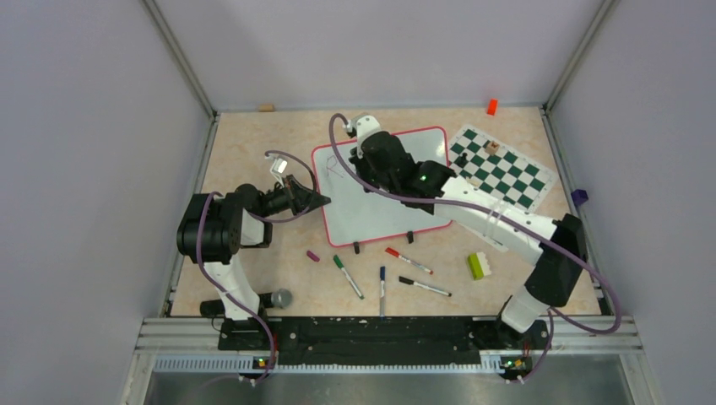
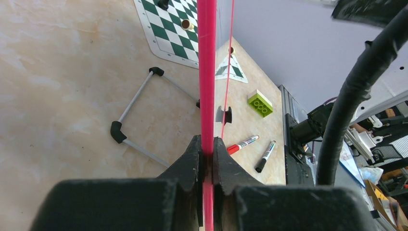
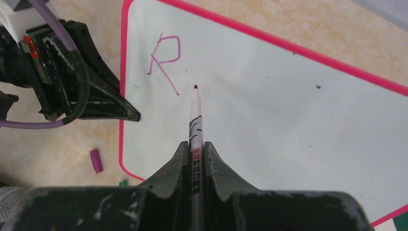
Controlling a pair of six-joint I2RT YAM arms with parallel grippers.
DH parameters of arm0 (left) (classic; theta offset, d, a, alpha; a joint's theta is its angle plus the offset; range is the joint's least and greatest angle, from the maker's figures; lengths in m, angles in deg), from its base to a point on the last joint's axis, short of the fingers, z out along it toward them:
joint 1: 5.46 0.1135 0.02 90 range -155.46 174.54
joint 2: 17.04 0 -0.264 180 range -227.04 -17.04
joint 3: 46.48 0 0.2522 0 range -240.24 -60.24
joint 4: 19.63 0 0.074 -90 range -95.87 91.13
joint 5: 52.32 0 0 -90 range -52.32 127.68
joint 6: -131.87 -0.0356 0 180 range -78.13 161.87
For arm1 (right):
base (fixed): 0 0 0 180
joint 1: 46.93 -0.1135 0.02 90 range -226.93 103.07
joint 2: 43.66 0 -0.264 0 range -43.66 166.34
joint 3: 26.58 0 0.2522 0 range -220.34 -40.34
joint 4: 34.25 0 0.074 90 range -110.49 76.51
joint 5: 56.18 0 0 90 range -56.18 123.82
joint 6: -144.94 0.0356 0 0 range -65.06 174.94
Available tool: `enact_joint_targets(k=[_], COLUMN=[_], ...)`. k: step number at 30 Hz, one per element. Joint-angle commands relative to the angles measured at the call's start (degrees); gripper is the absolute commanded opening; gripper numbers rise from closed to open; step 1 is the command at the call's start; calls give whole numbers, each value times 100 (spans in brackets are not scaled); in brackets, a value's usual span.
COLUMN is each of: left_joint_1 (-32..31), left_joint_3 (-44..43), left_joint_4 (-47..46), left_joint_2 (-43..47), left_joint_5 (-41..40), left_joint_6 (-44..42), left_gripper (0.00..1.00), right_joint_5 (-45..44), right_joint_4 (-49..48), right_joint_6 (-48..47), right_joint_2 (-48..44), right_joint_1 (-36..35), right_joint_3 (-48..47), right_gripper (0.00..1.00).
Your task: Write a sentence on the whiteboard
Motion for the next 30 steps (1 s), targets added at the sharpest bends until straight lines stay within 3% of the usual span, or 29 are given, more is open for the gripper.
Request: enact_joint_targets(k=[1,10,21,30], left_joint_1=[-60,-56,-60,-60], left_joint_3=[-2,-6,-3,-4], left_joint_4=[-583,-583,-583,-583], left_joint_2=[32,28,27,35], left_joint_5=[108,110,109,109], left_joint_6=[-178,-180,-183,-188], left_gripper=[0,0,0,0], right_joint_5=[5,-99,-1222,-723], right_joint_4=[-280,-214,-134,-311], right_joint_6=[4,-102,-76,-82], right_joint_2=[-297,224,937,477], right_joint_1=[85,104,106,112], right_joint_3=[-163,-697,-1050,-822], right_gripper=[0,0,0,0])
